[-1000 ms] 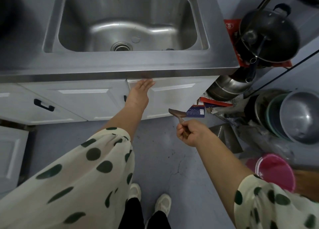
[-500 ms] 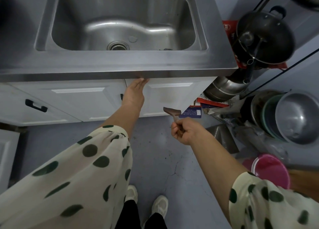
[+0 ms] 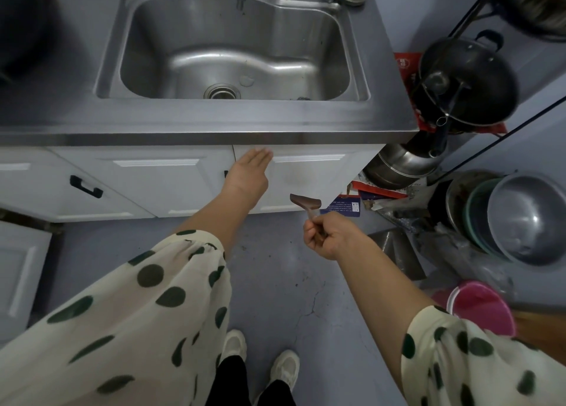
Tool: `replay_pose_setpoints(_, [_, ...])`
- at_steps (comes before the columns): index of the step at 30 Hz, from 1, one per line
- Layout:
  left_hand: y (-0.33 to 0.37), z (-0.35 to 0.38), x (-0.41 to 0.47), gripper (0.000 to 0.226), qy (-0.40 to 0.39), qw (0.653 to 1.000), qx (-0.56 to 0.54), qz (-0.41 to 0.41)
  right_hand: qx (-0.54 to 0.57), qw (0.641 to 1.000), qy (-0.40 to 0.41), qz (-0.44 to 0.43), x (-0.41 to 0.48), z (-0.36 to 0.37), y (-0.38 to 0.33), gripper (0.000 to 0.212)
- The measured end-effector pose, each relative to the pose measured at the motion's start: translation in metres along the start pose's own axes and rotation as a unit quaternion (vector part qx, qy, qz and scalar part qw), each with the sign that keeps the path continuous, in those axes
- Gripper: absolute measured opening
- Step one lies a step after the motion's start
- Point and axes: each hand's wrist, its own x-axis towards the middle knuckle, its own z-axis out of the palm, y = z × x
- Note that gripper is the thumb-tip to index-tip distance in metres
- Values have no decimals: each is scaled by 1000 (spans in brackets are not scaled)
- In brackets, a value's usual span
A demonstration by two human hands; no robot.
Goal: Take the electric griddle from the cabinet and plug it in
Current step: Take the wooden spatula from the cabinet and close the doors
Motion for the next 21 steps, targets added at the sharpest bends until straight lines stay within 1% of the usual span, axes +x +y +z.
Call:
replay_pose_setpoints(3, [5, -12, -16, 49, 14, 999, -34, 11, -2, 1000, -5, -14, -13, 2, 1, 19])
replay_pose_setpoints(5, [8, -25, -38, 51, 22, 998, -57, 2, -3, 1000, -13, -28, -32, 2, 4, 19])
replay_pose_setpoints(7, [9, -34, -53, 48, 24, 996, -84, -18, -6, 999, -23, -36, -48, 4, 6, 19])
replay_pose_setpoints(12, [1, -66, -112, 32, 29, 982, -166, -83, -12, 997, -44, -59, -103, 9, 20, 19])
replay_pose_setpoints(16, [-13, -89, -159, 28, 47, 968, -208, -132, -11, 996, -63, -68, -148, 14, 38, 19])
replay_pose_setpoints(21, [-33, -99, -208, 26, 66, 948, -258, -175, -10, 993, -88, -76, -189, 27, 62, 22])
